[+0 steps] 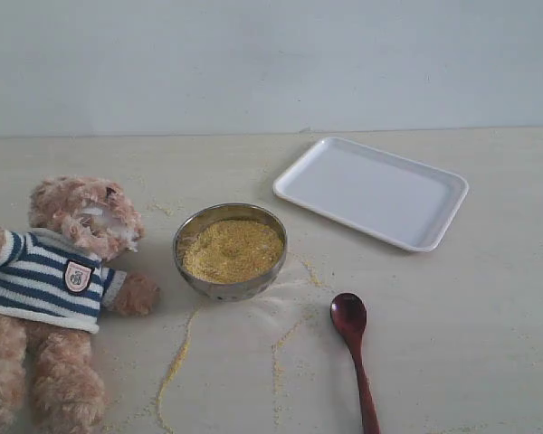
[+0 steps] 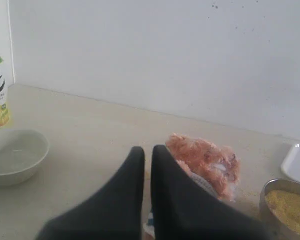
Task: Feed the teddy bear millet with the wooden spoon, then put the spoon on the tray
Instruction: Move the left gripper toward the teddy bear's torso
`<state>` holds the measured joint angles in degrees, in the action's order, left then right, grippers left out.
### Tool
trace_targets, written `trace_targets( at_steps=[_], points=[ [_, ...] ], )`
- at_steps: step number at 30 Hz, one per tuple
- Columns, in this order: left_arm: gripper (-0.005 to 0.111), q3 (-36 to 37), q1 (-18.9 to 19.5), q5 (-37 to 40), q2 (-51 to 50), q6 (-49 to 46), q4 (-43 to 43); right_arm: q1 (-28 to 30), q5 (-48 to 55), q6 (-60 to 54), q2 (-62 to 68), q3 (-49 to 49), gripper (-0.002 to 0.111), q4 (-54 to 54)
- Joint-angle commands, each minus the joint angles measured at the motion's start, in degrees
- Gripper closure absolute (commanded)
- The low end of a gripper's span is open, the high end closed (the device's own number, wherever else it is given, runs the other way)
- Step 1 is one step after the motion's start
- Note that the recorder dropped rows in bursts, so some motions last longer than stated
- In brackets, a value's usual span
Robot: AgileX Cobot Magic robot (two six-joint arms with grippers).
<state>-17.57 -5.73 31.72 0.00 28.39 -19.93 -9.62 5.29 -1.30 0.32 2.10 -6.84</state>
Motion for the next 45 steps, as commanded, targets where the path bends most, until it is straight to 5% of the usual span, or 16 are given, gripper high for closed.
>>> trace_targets(
  at_steps=[1, 10, 17, 20, 23, 28, 32, 37, 45],
  points=[
    [0.102, 0.29, 0.14, -0.31, 0.00, 0.34, -0.39, -0.08, -0.57, -0.10, -0.32, -0.12, 0.108, -0.20],
    [0.102, 0.29, 0.14, -5.21, 0.00, 0.34, 0.33, -0.08, -0.57, -0.10, -0.32, -0.12, 0.108, -0.20],
    [0.102, 0.16, 0.14, -46.97, 0.00, -1.03, -1.75, -0.08, -0.57, -0.10, -0.32, -0.12, 0.108, -0.20],
    [0.102, -0.47, 0.14, -53.42, -4.18, -4.73, -1.93, -0.08, -0.57, -0.10, -0.32, -0.12, 0.108, -0.20],
    [0.102, -4.58, 0.14, -42.86, -12.14, -6.74, -1.67, -0.08, -0.57, -0.10, -0.32, -0.12, 0.108, -0.20],
    [0.102, -17.24, 0.14, -5.42, -35.66, -6.19, 1.03, -0.08, -0.57, -0.10, -0.32, -0.12, 0.108, -0.20],
    [0.102, -25.47, 0.14, 9.75, -50.39, -13.22, 5.64, -0.08, -0.57, -0.10, -0.32, -0.12, 0.108, -0.20],
    [0.102, -28.42, 0.14, 21.61, -60.45, -34.58, 21.77, -0.08, -0.57, -0.10, -0.32, -0.12, 0.108, -0.20],
    [0.102, -27.80, 0.14, 22.08, -64.33, -35.72, 22.27, -0.08, -0.57, -0.10, -0.32, -0.12, 0.108, -0.20]
  ],
)
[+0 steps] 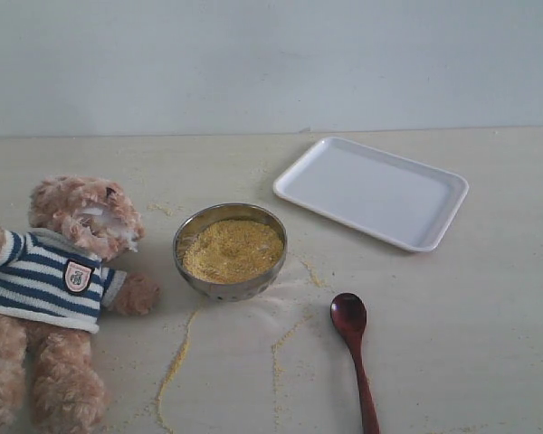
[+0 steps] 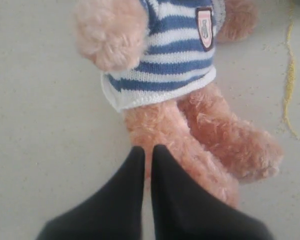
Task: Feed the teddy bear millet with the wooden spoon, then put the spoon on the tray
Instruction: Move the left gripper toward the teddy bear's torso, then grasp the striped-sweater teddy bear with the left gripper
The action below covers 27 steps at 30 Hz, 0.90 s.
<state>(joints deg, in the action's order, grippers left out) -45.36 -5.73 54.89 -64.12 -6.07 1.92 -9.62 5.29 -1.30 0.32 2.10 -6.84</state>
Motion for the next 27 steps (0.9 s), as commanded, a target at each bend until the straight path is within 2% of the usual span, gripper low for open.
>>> trace_targets(
  at_steps=[1, 3, 6, 10, 11, 19, 27],
  points=[
    [0.101, -0.02, 0.14, -1.85, -0.22, -2.18, 0.24, -0.08, -0.57, -0.10, -0.32, -0.12, 0.108, -0.20],
    [0.094, 0.70, 0.14, -4.68, -0.31, -3.30, 0.24, -0.08, -0.57, -0.10, -0.32, -0.12, 0.108, -0.20],
    [0.067, 3.50, 0.14, -8.98, -0.31, -4.76, 0.36, -0.08, -0.57, -0.10, -0.32, -0.12, 0.108, -0.20],
    [0.001, 6.05, 0.14, -17.03, -0.31, -4.08, 0.36, -0.08, -0.57, -0.10, -0.32, -0.12, 0.108, -0.20],
    [-0.003, 6.40, 0.14, -18.18, -0.31, -3.60, 0.63, -0.08, -0.57, -0.10, -0.32, -0.12, 0.108, -0.20],
    [-0.002, 6.75, 0.14, -21.59, -0.77, -3.73, 6.88, -0.08, -0.57, -0.10, -0.32, -0.12, 0.108, -0.20],
    [-0.002, 6.75, 0.14, -31.04, -7.64, -6.48, 2.73, -0.08, -0.57, -0.10, -0.32, -0.12, 0.108, -0.20]
  ],
)
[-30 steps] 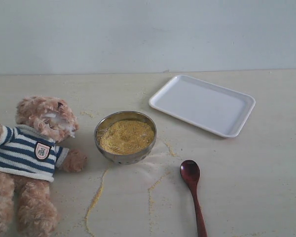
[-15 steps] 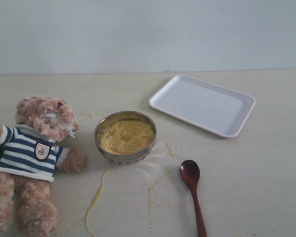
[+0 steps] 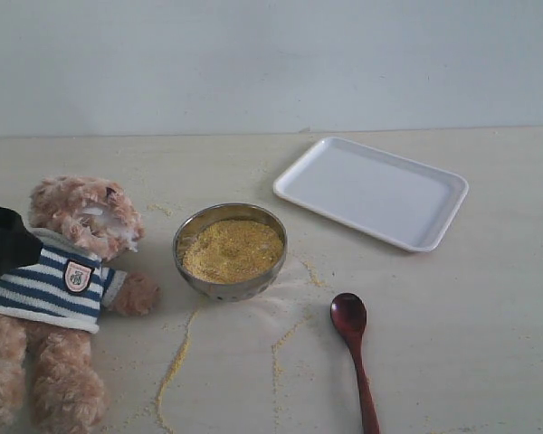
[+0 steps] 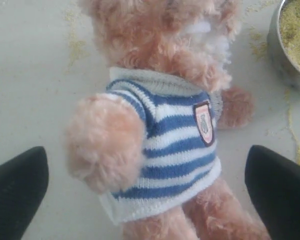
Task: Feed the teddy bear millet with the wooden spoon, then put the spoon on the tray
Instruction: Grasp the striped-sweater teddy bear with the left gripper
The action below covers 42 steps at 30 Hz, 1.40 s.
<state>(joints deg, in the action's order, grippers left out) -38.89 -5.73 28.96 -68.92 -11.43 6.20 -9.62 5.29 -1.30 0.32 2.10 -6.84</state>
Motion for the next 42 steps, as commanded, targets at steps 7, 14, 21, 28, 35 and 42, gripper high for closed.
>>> trace_targets(
  at_steps=[7, 14, 21, 28, 35, 42],
  points=[
    [-0.002, 0.29, 0.14, -6.59, -9.81, -1.01, 2.57, -0.08, -0.57, -0.10, -0.32, -0.12, 0.108, -0.20],
    [-0.002, 0.29, 0.14, -9.38, -16.31, -1.01, 4.16, -0.08, -0.57, -0.10, -0.32, -0.12, 0.108, -0.20],
    [-0.001, 0.29, 0.14, -14.25, -21.08, -6.49, 8.23, -0.08, -0.57, -0.10, -0.32, -0.12, 0.108, -0.20],
    [-0.001, 0.29, -0.15, -16.97, -25.59, -7.99, 10.24, -0.08, -1.40, -0.10, -0.32, -0.12, 0.108, -0.20],
    [0.071, -0.33, -0.15, -16.62, -25.94, -7.99, 11.43, -0.08, -1.40, -0.10, -0.32, -0.12, 0.108, -0.20],
    [0.102, -1.45, -0.03, -14.30, -20.86, -8.85, 10.92, -0.08, -1.40, -0.10, -0.32, -0.12, 0.108, -0.20]
  ],
)
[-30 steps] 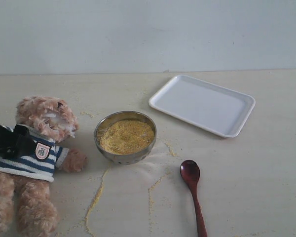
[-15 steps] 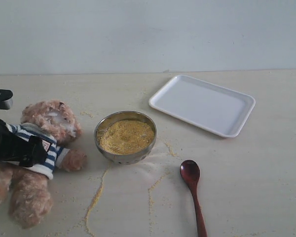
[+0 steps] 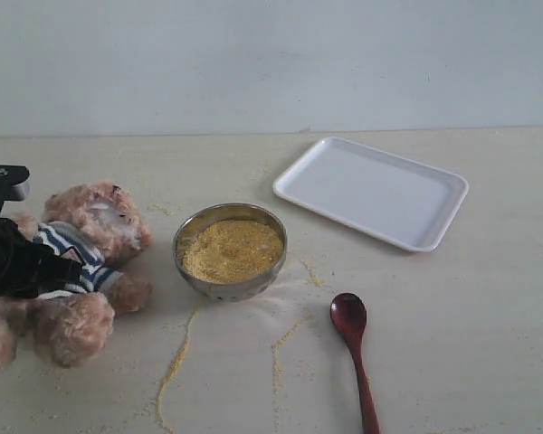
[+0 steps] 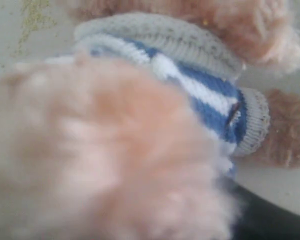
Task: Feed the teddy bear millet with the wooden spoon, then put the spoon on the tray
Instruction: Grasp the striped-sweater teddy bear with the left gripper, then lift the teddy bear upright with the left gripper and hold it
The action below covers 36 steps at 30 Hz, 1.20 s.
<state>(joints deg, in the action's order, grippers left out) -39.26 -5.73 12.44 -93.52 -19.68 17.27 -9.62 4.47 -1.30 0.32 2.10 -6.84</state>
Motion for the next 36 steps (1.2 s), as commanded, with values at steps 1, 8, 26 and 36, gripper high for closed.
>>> trace_targets(
  at_steps=[1, 8, 26, 36],
  points=[
    [0.102, -1.58, -0.03, 3.08, 5.18, -0.60, -0.15, -0.08, -0.58, -0.10, -0.32, -0.12, 0.108, -0.20],
    [0.102, -5.85, 2.30, 10.80, 20.00, 3.75, 0.10, -0.08, -0.58, -0.10, -0.32, -0.12, 0.108, -0.20],
    [0.102, 6.63, 23.00, 30.64, 25.76, -36.69, 48.90, -0.08, -0.58, -0.10, -0.32, -0.12, 0.108, -0.20],
    [0.102, 12.25, 23.28, 39.65, 21.07, -54.67, 61.40, -0.08, -0.58, -0.10, -0.32, -0.12, 0.108, -0.20]
  ],
)
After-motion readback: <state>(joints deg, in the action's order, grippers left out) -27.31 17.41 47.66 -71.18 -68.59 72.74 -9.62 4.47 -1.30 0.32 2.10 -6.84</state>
